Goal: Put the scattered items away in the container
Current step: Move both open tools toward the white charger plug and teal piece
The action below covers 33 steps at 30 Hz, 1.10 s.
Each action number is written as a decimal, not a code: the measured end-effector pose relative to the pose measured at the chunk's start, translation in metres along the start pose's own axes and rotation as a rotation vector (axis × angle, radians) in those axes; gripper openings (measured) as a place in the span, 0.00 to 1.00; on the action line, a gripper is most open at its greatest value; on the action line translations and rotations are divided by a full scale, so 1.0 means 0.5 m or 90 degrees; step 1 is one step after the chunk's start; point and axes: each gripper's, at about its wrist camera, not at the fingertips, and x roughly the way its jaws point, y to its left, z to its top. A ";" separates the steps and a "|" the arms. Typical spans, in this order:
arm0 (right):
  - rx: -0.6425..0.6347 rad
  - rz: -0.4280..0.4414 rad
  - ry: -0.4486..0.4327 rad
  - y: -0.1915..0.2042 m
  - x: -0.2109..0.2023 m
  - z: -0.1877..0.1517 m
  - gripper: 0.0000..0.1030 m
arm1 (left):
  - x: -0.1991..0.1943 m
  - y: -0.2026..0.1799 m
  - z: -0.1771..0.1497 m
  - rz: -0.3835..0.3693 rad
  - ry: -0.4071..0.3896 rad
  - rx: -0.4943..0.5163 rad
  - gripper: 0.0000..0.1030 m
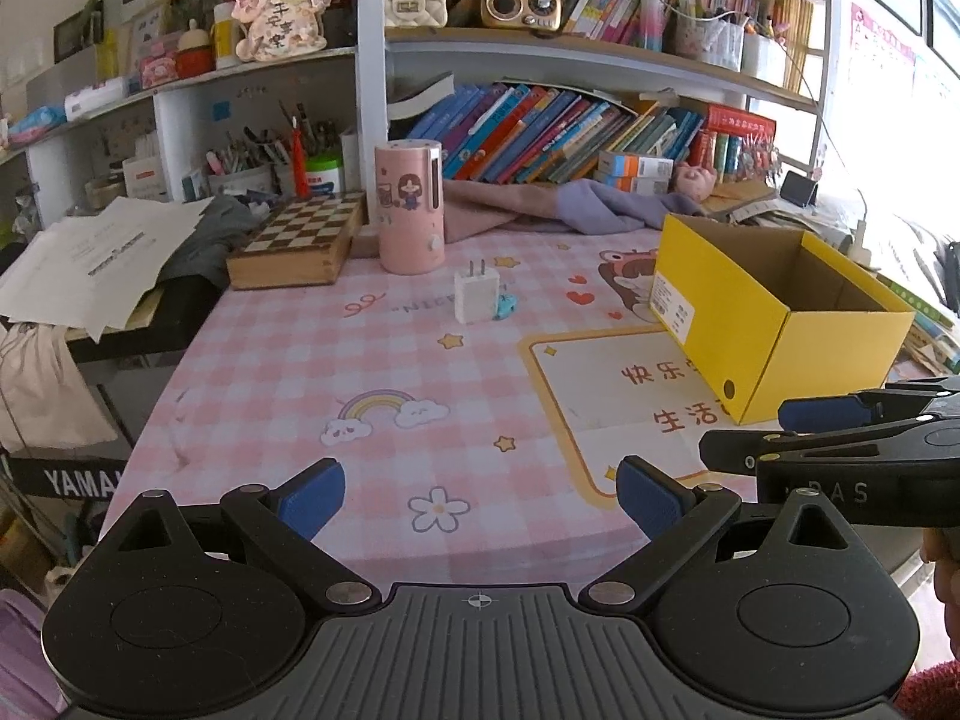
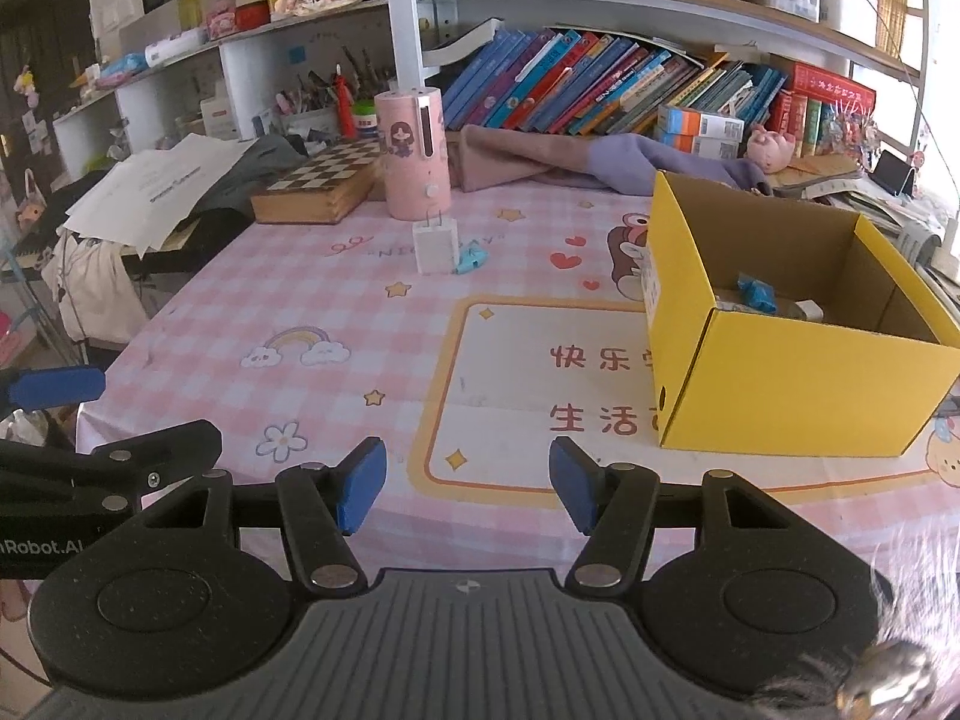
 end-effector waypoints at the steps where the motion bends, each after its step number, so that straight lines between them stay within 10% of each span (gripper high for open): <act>1: 0.000 0.000 0.000 0.000 0.000 0.000 0.57 | 0.001 0.000 0.001 -0.001 0.000 0.001 0.96; 33: -0.027 0.013 0.021 -0.028 0.152 0.103 0.56 | 0.165 0.032 0.093 -0.001 0.019 -0.015 0.96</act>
